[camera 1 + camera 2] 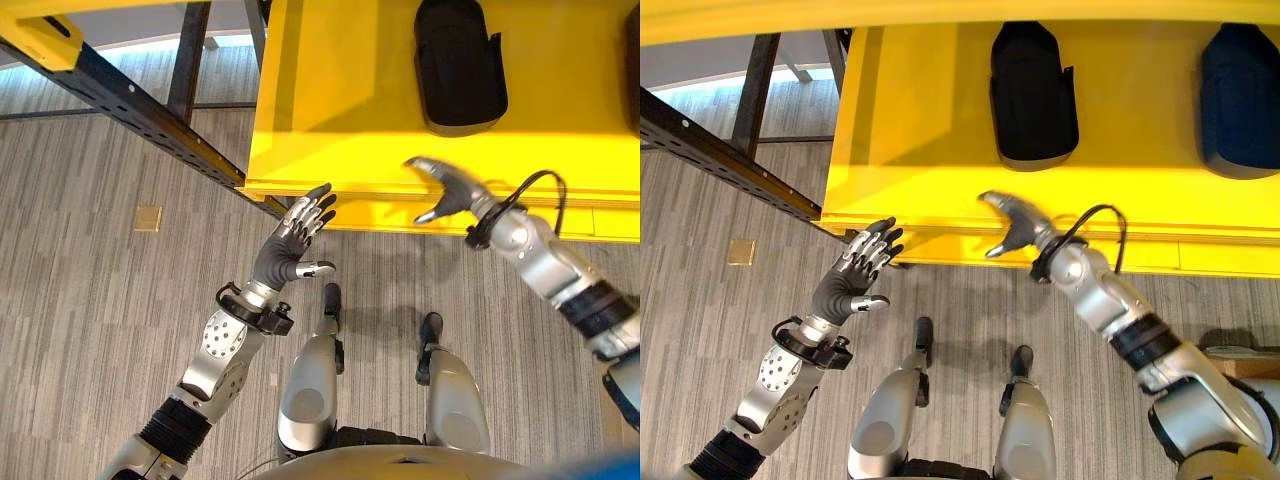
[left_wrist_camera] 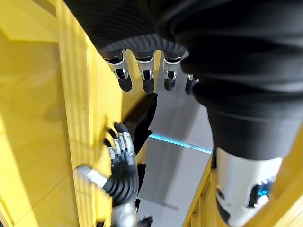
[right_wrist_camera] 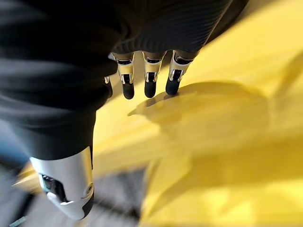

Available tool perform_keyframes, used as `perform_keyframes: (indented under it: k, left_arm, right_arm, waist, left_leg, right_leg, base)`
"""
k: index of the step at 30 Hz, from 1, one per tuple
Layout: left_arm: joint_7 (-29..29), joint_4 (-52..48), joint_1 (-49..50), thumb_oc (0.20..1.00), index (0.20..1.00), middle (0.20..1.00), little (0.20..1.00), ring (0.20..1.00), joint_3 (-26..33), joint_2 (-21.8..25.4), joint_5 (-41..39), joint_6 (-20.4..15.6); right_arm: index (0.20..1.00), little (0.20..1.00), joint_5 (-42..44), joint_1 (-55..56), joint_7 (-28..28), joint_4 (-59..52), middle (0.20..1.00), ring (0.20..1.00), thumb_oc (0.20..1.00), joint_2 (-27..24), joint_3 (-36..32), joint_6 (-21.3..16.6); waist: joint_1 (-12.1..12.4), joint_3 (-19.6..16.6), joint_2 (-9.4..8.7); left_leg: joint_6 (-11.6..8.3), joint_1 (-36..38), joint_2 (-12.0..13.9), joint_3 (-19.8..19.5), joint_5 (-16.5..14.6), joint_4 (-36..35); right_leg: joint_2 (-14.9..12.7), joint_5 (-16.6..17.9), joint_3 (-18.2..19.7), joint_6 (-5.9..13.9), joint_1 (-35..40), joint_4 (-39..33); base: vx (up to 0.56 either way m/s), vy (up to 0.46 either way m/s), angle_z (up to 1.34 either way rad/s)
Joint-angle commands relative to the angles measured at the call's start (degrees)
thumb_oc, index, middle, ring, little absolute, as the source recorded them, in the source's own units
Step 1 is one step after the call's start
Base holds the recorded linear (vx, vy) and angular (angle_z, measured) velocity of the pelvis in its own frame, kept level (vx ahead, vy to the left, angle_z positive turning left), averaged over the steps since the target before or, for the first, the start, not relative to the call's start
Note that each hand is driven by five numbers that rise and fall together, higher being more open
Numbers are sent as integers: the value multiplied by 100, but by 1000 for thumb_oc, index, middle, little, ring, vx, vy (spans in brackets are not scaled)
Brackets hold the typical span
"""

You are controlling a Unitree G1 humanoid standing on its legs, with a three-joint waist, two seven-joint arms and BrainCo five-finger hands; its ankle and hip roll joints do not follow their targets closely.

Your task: Move parts from the plastic box to the shelf.

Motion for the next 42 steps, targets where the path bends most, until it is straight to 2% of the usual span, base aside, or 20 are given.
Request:
perform_keyframes:
  k: [1, 3, 4, 6, 10, 14, 15, 17, 19, 20, 21, 22, 24, 25, 27, 30, 32, 35, 38, 42]
  left_arm:
    - [74, -243, 239, 1000, 1000, 1000, 1000, 1000, 104, -14, 83, -426]
    - [151, -236, 322, 1000, 1000, 1000, 1000, 1000, 103, 44, 150, -517]
    - [167, -234, 409, 1000, 1000, 1000, 1000, 1000, 88, 101, 136, -563]
    - [130, -237, 486, 1000, 1000, 1000, 1000, 1000, 83, 175, 160, -561]
    - [-259, -214, 756, 1000, 1000, 1000, 1000, 1000, 117, 338, 31, -557]
    - [-657, -142, 977, 1000, 1000, 1000, 1000, 1000, 176, 342, -81, -497]
    - [-947, -18, 1081, 1000, 1000, 1000, 1000, 1000, 310, 297, -159, -456]
    - [-1318, 197, 1270, 1000, 1000, 1000, 1000, 1000, 479, 292, 7, -471]
    - [-1432, 401, 1473, 1000, 1000, 1000, 1000, 1000, 534, 282, 313, -597]
    - [-1210, 474, 1721, 1000, 1000, 1000, 1000, 1000, 505, 231, 631, -763]
    - [-1124, 519, 1861, 1000, 1000, 1000, 1000, 1000, 485, 221, 694, -854]
    - [-1019, 568, 2130, 1000, 1000, 1000, 1000, 1000, 492, 181, 659, -950]
    - [-824, 563, 2253, 1000, 1000, 1000, 1000, 1000, 481, 184, 772, -956]
    - [-792, 556, 2264, 1000, 1000, 1000, 1000, 1000, 470, 189, 814, -952]
    - [-491, 632, 2211, 1000, 1000, 1000, 1000, 1000, 302, 204, 864, -857]
    - [-158, 649, 2151, 1000, 1000, 1000, 1000, 1000, 217, 172, 850, -839]
    - [116, 670, 2085, 1000, 1000, 1000, 1000, 1000, 150, 119, 811, -867]
    - [221, 733, 2064, 1000, 1000, 1000, 1000, 1000, 198, 10, 873, -892]
    - [104, 639, 2032, 1000, 1000, 1000, 1000, 1000, 263, -63, 681, -872]
    - [-24, 507, 1846, 1000, 1000, 1000, 1000, 1000, 249, -266, 0, -1054]
  right_arm:
    - [1000, 1000, 468, -120, 446, -117, 1000, 1000, 1000, -120, 102, 359]
    - [1000, 1000, 809, 317, 621, -454, 1000, 1000, 1000, -299, 128, 334]
    - [1000, 1000, 1514, 660, 1237, -673, 1000, 1000, 1000, -470, 166, 51]
    - [1000, 1000, 2290, 913, 1795, -794, 1000, 1000, 1000, -561, 110, -200]
    - [1000, 1000, 4051, 1501, 3331, -810, 1000, 1000, 1000, -705, -323, -451]
    - [1000, 1000, 6115, 2424, 3650, -321, 1000, 1000, 1000, 16, -1069, -491]
    - [1000, 1000, 6637, 2851, 3209, -17, 1000, 1000, 1000, 421, -1524, -642]
    - [1000, 1000, 7158, 3405, 1205, 584, 1000, 1000, 1000, 1092, -2427, -1086]
    - [1000, 1000, 6801, 3848, -322, 1082, 1000, 1000, 1000, 1526, -2927, -1027]
    - [1000, 1000, 6252, 4255, -418, 1539, 1000, 1000, 1000, 1869, -3033, -1169]
    - [1000, 1000, 5992, 4447, -423, 1601, 1000, 1000, 1000, 1981, -3077, -1144]
    - [1000, 1000, 5597, 4659, -600, 1669, 1000, 1000, 1000, 2110, -3155, -933]
    - [1000, 1000, 5240, 4554, -708, 1991, 1000, 1000, 1000, 2214, -3187, -757]
    - [1000, 1000, 5172, 4532, -756, 2041, 1000, 1000, 1000, 2223, -3188, -736]
    - [1000, 1000, 5115, 4245, -1086, 2416, 1000, 1000, 1000, 2216, -3228, -492]
    - [1000, 1000, 5050, 3887, -1631, 2640, 1000, 1000, 1000, 2126, -3284, -347]
    - [1000, 1000, 4944, 3578, -2108, 2691, 1000, 1000, 1000, 2091, -3254, -274]
    - [1000, 1000, 4737, 3467, -2610, 2633, 1000, 1000, 1000, 2078, -3249, -327]
    - [1000, 1000, 4525, 3518, -2935, 2315, 1000, 1000, 1000, 1854, -3434, -397]
    - [1000, 1000, 4157, 3276, -3289, 2190, 1000, 1000, 1000, 1403, -3681, -635]
  waist:
    - [-137, -169, -435]
    - [-186, -185, -527]
    - [-188, -220, -615]
    - [-158, -289, -688]
    - [-60, -589, -884]
    - [-148, -898, -1031]
    - [-244, -974, -1072]
    - [-499, -1006, -1207]
    - [-757, -1018, -1318]
    - [-964, -1026, -1363]
    - [-1044, -1046, -1341]
    - [-1106, -1075, -1356]
    - [-1078, -1105, -1358]
    - [-1068, -1110, -1357]
    - [-1014, -1216, -1307]
    - [-812, -1268, -1135]
    - [-709, -1252, -1127]
    - [-654, -1272, -1227]
    - [-734, -1276, -1187]
    - [-889, -1201, -1054]
  left_leg:
    - [43, 181, 3, 70, -306, 138]
    - [53, 227, 18, 100, -316, 127]
    - [62, 273, 35, 108, -311, 118]
    - [57, 327, 47, 105, -309, 106]
    - [43, 549, 51, 119, -352, 78]
    - [106, 787, -3, 237, -495, 99]
    - [140, 856, -18, 327, -569, 126]
    - [254, 936, -44, 618, -779, 237]
    - [333, 995, -29, 901, -894, 243]
    - [364, 1117, 3, 1198, -880, 143]
    - [329, 1248, 19, 1293, -990, 91]
    - [302, 1431, 75, 1680, -994, 13]
    - [280, 1587, 160, 2087, -1012, -26]
    - [281, 1609, 170, 2147, -1017, -34]
    - [433, 1579, 222, 2404, -1051, 21]
    - [491, 1399, 440, 2612, -1046, 251]
    - [315, 1186, 684, 2803, -919, 461]
    - [2, 914, 1043, 3021, -592, 568]
    - [-177, 886, 1133, 3033, -341, 361]
    - [-302, 942, 1223, 2965, -147, 184]
  right_leg:
    - [110, 222, -156, -95, 255, -150]
    - [140, 229, -116, -84, 311, -189]
    - [171, 257, -102, -68, 390, -249]
    - [186, 284, -120, -55, 495, -324]
    - [176, 376, -197, 20, 831, -569]
    - [130, 558, -134, 140, 1087, -876]
    - [96, 663, -90, 215, 1127, -987]
    - [-3, 955, 98, 414, 1055, -1168]
    - [-65, 1213, 290, 555, 935, -1336]
    - [-141, 1465, 275, 676, 844, -1477]
    - [-165, 1474, 216, 774, 881, -1512]
    - [-293, 1680, -128, 858, 798, -1531]
    - [-466, 1816, -618, 885, 713, -1351]
    - [-486, 1816, -667, 887, 701, -1301]
    - [-605, 1612, -977, 757, 700, -571]
    - [-742, 996, -1417, 360, 874, 192]
    - [-618, 569, -1628, 198, 1154, -74]
    - [-292, 532, -1873, 262, 1564, -772]
    - [-110, 503, -1904, 206, 1539, -978]
    - [68, 262, -1887, -86, 1272, -716]
  base:
    - [0, 0, 0]
    - [-18, -28, -3]
    - [-28, -53, -8]
    - [-3, -59, -7]
    - [63, 11, 7]
    - [119, 154, 5]
    - [100, 257, -16]
    - [-9, 262, -32]
    - [-111, 235, -65]
    - [-49, 268, -73]
    - [-52, 279, -76]
    - [-32, 186, -85]
    - [-108, 81, -181]
    - [-129, -3, -240]
    - [-145, -28, -140]
    - [-144, -72, -87]
    - [-110, -332, -96]
    - [-61, -492, -93]
    - [-71, -321, -81]
    - [-40, -293, -40]
